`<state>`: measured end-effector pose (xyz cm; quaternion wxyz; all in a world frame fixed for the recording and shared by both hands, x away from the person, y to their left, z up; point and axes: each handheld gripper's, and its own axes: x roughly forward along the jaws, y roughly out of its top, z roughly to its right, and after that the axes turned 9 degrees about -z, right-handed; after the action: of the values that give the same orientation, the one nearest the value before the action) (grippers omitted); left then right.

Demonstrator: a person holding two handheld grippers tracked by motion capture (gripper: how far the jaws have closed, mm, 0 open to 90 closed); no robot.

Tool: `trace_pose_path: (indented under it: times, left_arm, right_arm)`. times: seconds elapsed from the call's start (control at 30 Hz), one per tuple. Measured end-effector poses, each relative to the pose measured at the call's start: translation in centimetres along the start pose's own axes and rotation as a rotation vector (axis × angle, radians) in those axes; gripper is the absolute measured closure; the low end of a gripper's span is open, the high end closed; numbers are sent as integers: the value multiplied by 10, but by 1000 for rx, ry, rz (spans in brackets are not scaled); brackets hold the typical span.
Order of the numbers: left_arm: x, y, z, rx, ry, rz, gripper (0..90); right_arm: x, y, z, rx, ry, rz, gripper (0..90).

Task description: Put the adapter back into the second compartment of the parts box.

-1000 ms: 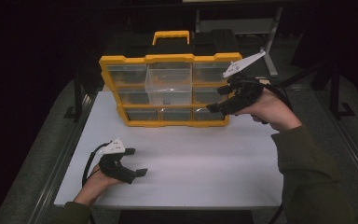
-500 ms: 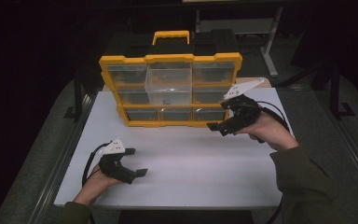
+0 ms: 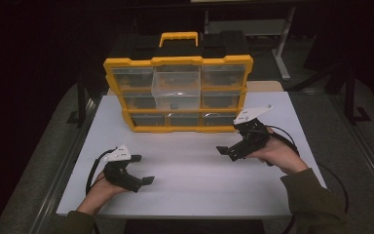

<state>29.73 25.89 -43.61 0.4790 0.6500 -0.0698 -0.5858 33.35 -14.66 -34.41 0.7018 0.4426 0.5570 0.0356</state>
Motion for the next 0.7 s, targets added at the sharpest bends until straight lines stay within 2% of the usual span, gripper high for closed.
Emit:
trace_pose_path:
  times: [0.27,0.57,0.7]
  left_arm:
    - [0,0,0,-1,-1,0,0]
    - [0,0,0,4,-2,-4,0]
    - [0,0,1,4,-2,-3,0]
  right_arm:
    - [12,-24,-6,6,-29,22,0]
    - [22,-54,-4,61,-32,28,0]
    - [23,-66,-4,79,-41,47,0]
